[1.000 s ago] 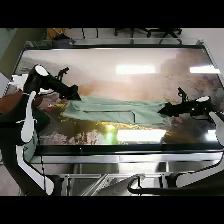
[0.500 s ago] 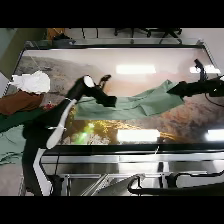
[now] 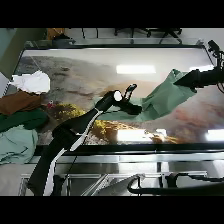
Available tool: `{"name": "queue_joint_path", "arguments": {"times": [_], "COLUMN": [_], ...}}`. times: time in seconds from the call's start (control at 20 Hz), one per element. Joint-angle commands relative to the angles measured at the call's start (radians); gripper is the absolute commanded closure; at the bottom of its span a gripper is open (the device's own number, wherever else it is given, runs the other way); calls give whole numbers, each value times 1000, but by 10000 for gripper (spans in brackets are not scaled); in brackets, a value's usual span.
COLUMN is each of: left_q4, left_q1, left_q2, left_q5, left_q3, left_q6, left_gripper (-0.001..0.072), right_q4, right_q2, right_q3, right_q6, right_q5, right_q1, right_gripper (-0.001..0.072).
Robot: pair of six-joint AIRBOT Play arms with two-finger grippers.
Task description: Fold the shirts.
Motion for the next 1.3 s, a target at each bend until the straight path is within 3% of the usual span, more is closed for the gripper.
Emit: {"name": "queue_joint_path", "arguments": {"times": [0.0, 0.25, 0.4, 0.6, 0.65, 0.7, 0.75, 0.8, 0.95, 1.25], "left_q4": [-24, -31, -94, -111, -111, -119, -125, -125, -125, -127], "left_q1": [67, 305, 446, 560, 576, 583, 584, 584, 587, 611], "left_q2": [84, 402, 534, 693, 730, 762, 788, 813, 855, 888], "left_q5": [-119, -299, -406, -402, -394, -393, -394, -394, -396, -399], "left_q3": [44, -24, -9, -110, -152, -196, -236, -278, -364, -417], "left_q6": [-4, 13, 16, 62, 77, 101, 122, 141, 190, 207], "left_gripper": [696, 695, 696, 695, 695, 695, 695, 696, 696, 696], "right_q4": [20, 61, 60, 54, 50, 50, 50, 50, 13, -60], "right_q2": [6, 5, -23, -171, -228, -299, -356, -396, -383, -172], "right_q3": [7, -2, -36, -82, -91, -93, -92, -88, -86, -86], "right_q6": [16, 64, 95, 100, 67, 46, 28, 20, 20, 68], "right_q5": [-11, -133, -326, -665, -798, -926, -1013, -1047, -997, -608], "right_q1": [2, 158, 391, 744, 830, 916, 976, 1011, 967, 592], "right_gripper": [695, 695, 694, 685, 591, 384, 277, 279, 279, 271]}}
